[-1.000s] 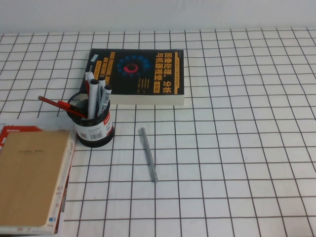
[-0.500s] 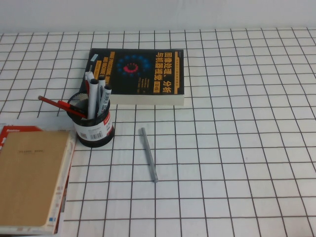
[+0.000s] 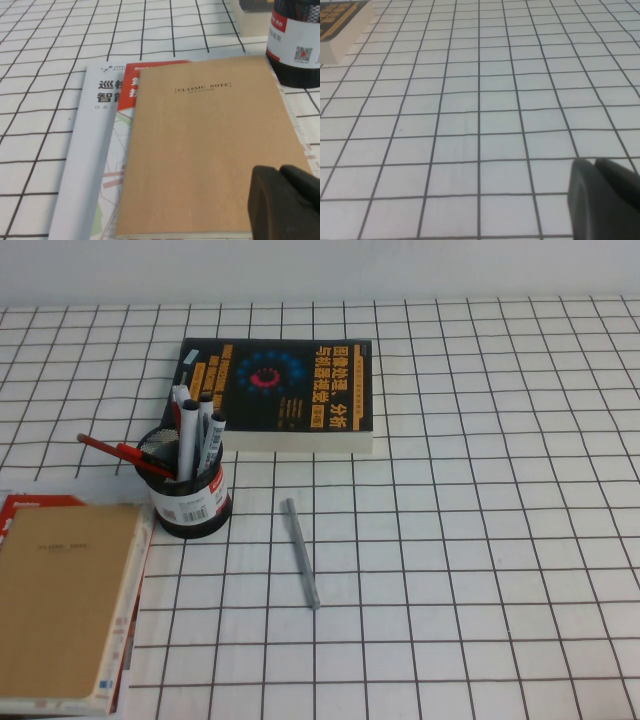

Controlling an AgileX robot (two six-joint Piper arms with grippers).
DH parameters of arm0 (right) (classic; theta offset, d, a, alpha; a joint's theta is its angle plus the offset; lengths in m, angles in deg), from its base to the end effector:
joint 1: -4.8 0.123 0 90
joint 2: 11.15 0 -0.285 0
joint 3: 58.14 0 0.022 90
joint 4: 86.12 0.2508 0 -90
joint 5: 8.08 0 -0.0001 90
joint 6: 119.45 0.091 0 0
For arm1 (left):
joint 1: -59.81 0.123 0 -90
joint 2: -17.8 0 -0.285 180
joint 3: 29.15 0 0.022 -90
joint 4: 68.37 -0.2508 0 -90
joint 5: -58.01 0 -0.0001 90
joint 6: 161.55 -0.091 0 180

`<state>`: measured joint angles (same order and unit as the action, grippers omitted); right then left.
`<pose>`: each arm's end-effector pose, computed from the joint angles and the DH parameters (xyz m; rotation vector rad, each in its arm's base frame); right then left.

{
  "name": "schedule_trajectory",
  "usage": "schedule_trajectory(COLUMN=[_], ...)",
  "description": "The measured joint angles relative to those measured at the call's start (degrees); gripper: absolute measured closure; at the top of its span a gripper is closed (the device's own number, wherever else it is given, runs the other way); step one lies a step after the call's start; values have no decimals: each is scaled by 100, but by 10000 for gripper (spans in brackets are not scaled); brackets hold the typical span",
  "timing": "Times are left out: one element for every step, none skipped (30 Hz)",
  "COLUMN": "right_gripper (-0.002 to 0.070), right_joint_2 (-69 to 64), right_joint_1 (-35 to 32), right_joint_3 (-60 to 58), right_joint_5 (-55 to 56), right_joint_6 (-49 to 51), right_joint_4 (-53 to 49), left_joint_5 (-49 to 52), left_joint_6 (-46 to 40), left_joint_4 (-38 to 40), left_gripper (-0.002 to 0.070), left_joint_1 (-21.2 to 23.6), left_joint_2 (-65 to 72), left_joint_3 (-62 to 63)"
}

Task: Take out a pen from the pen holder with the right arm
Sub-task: 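Take a marker out of the pen holder and lay it on the table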

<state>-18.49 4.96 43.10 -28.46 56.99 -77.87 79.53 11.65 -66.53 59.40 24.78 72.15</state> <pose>0.0533 0.0047 0.1728 0.0303 1.8556 0.0990 0.0524 -0.0015 0.1715 0.0979 1.8685 0.0453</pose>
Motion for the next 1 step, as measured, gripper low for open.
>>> schedule_trajectory(right_gripper=[692], right_joint_2=[0], right_joint_1=[0], right_joint_3=[0], right_joint_5=[0], right_joint_6=[1], right_joint_4=[0], left_joint_5=[0], left_joint_6=[0], left_joint_4=[0], left_gripper=[679], left_joint_1=[0], left_joint_2=[0], left_joint_3=[0])
